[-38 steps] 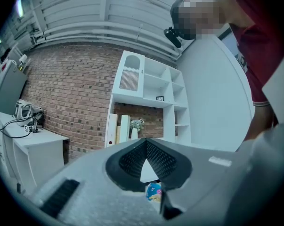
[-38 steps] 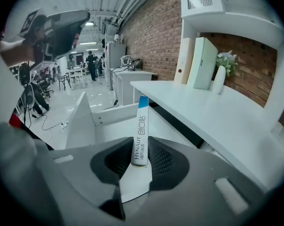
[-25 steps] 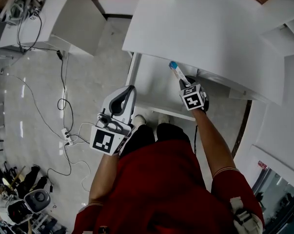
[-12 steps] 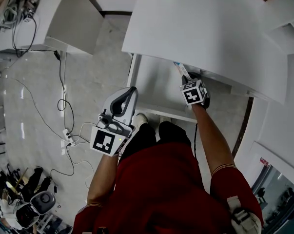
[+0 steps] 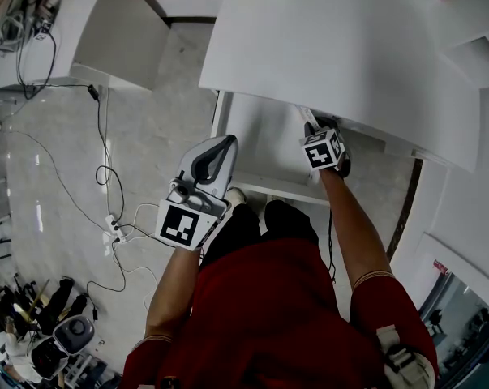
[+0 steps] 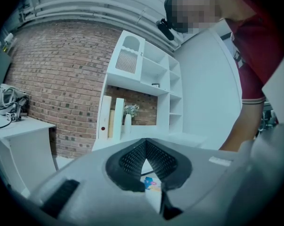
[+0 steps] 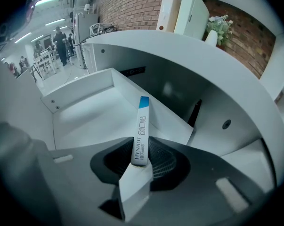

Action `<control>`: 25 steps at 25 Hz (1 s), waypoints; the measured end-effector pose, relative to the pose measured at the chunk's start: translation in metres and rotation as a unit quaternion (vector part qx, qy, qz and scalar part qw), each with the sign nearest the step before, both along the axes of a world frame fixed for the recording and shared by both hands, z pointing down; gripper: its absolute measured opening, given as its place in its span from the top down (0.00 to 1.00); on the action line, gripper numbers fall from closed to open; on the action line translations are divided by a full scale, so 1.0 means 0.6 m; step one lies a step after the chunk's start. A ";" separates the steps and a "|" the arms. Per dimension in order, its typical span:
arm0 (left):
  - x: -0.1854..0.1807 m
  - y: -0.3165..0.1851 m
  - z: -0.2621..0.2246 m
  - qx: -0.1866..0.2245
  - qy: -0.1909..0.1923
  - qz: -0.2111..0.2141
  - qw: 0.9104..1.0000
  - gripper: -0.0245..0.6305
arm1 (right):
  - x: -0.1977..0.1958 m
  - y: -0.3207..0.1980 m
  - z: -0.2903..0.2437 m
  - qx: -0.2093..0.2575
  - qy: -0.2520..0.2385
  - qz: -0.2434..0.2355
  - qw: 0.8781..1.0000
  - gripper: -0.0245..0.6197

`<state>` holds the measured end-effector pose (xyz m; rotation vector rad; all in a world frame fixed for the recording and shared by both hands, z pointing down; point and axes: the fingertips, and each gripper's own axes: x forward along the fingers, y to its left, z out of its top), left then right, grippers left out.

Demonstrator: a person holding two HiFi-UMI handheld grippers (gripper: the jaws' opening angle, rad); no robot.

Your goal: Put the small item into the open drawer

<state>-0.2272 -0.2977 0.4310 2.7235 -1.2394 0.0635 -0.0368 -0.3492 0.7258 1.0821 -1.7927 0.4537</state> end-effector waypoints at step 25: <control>0.034 0.028 -0.011 0.012 -0.004 0.022 1.000 0.96 | -0.028 0.034 -0.166 0.106 -0.058 -0.065 0.991 0.75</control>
